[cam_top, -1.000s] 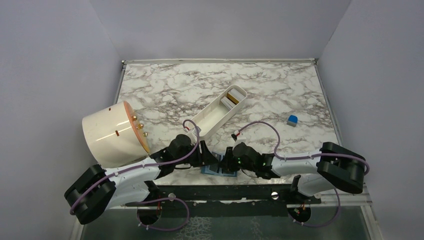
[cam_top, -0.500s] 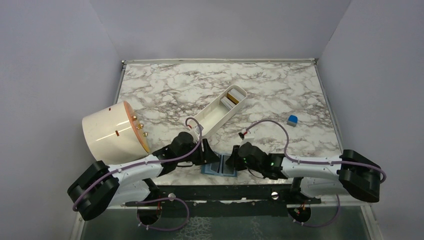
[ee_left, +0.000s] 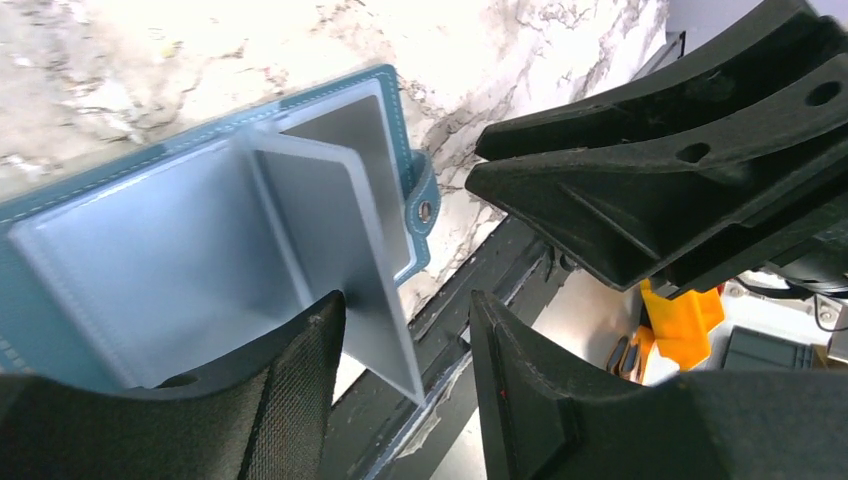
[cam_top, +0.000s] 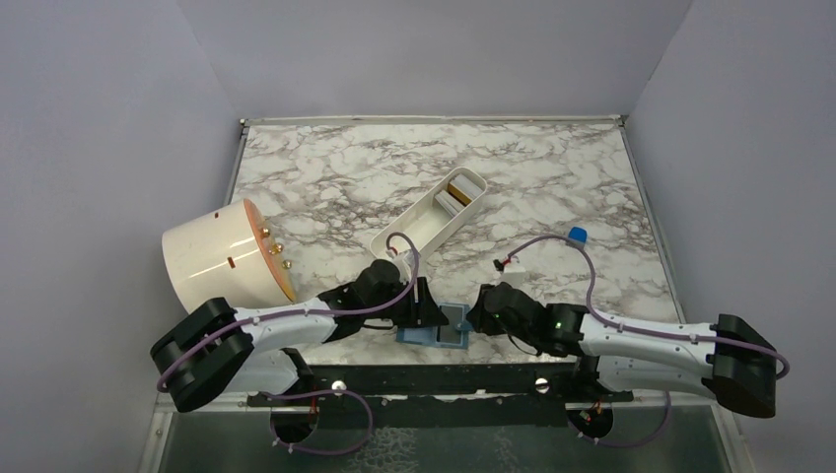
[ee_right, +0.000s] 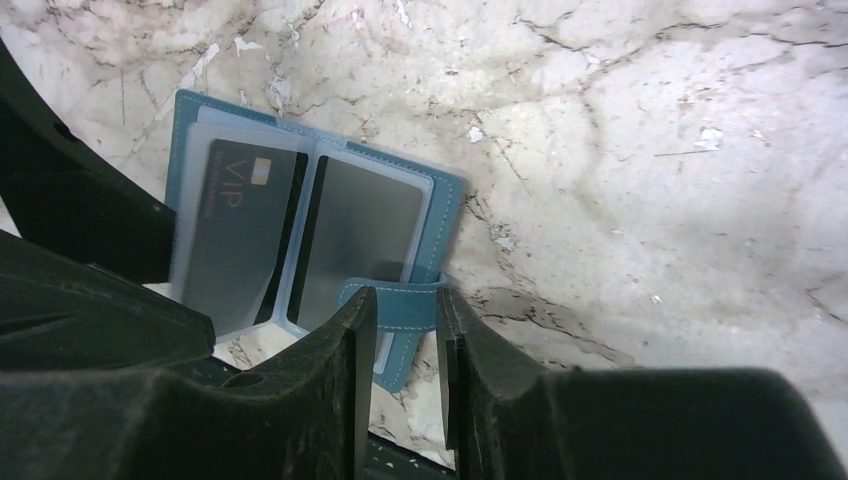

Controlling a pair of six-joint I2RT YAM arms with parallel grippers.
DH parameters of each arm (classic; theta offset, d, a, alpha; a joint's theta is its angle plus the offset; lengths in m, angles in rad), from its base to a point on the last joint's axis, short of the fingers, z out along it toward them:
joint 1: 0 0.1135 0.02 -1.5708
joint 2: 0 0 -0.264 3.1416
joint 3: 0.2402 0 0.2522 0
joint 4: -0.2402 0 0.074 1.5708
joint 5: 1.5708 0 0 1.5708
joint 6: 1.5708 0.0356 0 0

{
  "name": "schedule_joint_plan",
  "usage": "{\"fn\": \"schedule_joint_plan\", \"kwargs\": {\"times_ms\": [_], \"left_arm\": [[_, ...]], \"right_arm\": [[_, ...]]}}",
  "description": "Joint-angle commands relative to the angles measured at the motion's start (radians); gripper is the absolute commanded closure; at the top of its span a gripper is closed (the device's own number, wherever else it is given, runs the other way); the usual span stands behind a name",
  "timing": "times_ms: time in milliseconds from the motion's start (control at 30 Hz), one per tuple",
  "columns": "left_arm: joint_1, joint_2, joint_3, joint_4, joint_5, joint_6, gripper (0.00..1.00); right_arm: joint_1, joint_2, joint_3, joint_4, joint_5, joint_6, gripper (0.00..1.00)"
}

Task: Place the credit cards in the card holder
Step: Insert the credit card into the card holder.

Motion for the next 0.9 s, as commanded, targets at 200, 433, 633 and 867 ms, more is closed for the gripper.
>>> {"fn": "schedule_joint_plan", "kwargs": {"times_ms": [200,433,633,867], "left_arm": [[-0.056,0.075,0.095,0.047,-0.012,0.029,0.47],[-0.056,0.019,0.141,-0.143,-0.137,0.129,0.34],[-0.051,-0.103,0.145,-0.331,-0.288,0.183,0.17],[-0.044,-0.184,0.116,-0.432,-0.327,0.186,0.11]], "right_arm": [[0.002,-0.191,0.067,-0.189,0.104,0.03,0.64],[0.0,-0.219,0.121,-0.145,0.149,-0.084,0.57],[0.0,-0.111,0.217,-0.104,0.197,-0.191,0.52],[-0.033,0.062,0.36,-0.034,0.236,-0.384,0.5]]}}
